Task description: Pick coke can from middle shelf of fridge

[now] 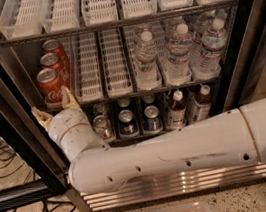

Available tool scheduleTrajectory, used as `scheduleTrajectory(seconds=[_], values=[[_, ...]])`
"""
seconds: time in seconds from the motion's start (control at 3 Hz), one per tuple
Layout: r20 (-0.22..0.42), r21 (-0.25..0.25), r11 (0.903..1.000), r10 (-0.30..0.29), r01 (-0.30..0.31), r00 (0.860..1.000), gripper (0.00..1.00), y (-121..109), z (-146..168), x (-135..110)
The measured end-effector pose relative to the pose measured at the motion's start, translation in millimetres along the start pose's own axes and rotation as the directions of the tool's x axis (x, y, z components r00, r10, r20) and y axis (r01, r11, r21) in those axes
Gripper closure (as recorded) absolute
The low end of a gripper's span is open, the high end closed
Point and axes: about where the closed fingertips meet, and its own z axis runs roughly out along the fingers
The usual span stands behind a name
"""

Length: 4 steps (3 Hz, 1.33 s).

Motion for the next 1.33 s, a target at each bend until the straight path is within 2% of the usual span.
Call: scheduleTrajectory(seconds=[0.33,0.67,1.0,1.33], values=[[-0.012,-0.006,1.0000,0.001,-0.001,1.000,0.35,2.7,5.8,5.1],[-0.010,0.007,0.9999,-0.011,0.011,1.000,0.36,-1.7,13.0,6.2],[0.004,0.054,0.9983,-0.020,0.020,1.000,0.38,-21.2,48.7,14.5],[0.002,0.055,0.9983,-0.019,0.019,1.000,0.38,-21.8,51.5,16.1]])
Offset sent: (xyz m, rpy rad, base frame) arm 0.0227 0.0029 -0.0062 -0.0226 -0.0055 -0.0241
